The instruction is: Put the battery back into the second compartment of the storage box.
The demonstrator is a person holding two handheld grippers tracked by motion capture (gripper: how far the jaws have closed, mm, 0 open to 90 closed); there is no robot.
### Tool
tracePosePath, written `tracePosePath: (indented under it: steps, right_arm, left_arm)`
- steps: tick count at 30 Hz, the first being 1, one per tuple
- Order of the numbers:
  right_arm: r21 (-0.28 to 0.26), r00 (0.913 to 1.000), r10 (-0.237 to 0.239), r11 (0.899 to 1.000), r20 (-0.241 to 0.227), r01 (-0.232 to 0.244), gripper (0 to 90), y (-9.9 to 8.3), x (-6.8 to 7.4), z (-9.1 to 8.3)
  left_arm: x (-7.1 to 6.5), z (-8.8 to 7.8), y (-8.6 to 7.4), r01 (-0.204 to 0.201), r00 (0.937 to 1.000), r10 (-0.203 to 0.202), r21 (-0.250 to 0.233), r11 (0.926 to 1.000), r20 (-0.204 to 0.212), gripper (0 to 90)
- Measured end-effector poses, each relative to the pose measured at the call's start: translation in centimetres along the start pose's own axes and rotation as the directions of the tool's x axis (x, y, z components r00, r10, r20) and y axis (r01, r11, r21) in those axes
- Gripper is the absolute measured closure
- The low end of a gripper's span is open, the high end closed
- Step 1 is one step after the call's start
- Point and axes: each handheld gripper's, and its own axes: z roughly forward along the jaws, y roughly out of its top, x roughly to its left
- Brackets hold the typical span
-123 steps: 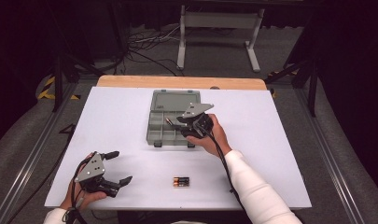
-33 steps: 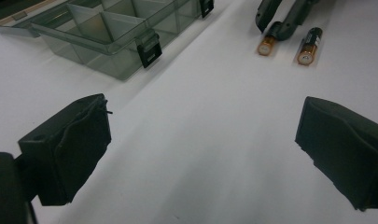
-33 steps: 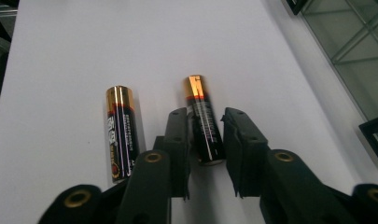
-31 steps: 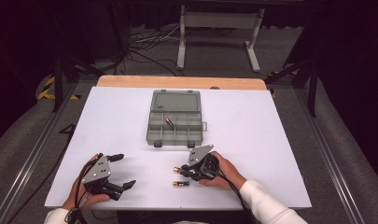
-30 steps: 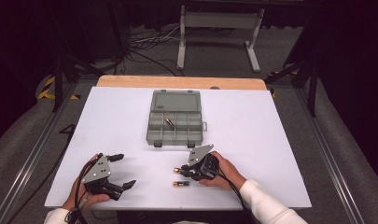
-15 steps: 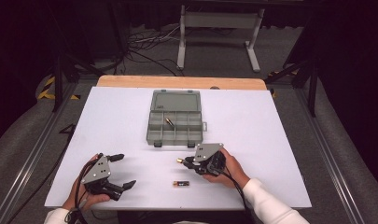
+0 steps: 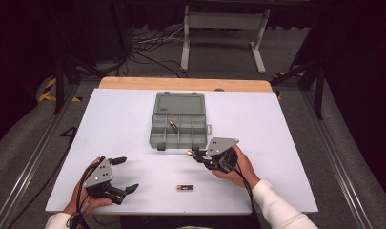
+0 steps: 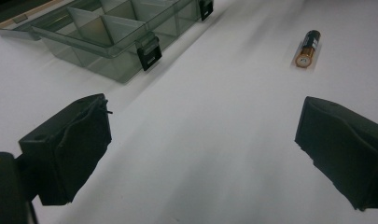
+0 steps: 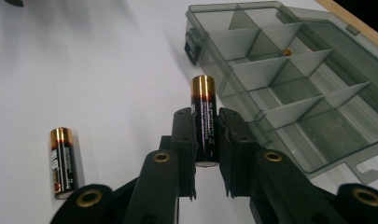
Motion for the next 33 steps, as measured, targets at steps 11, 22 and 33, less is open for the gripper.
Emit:
tracePosePath:
  steps: [11, 22, 33]
  right_arm:
    - [-0.03, 0.9964, 0.048, 0.998, 0.069, -0.046, 77.9, 1.6, -2.3, -0.2]
    - [-0.037, 0.9861, 0.093, 0.995, 0.138, -0.089, 77.8, 4.1, -4.4, 0.1]
    - [0.005, 0.9757, 0.122, 0.992, 0.182, -0.125, 77.8, 6.5, -5.9, 2.0]
  left_arm:
    - [0.0, 0.1, -0.1, 0.007, 1.0, -0.007, 0.006, 1.0, 0.003, 3.8]
    - [0.0, 0.0, -0.1, 0.004, 1.0, -0.004, 0.0, 1.0, -0.002, 3.6]
    - [0.0, -0.2, -0.1, 0.006, 1.0, -0.006, -0.009, 0.9999, -0.003, 3.6]
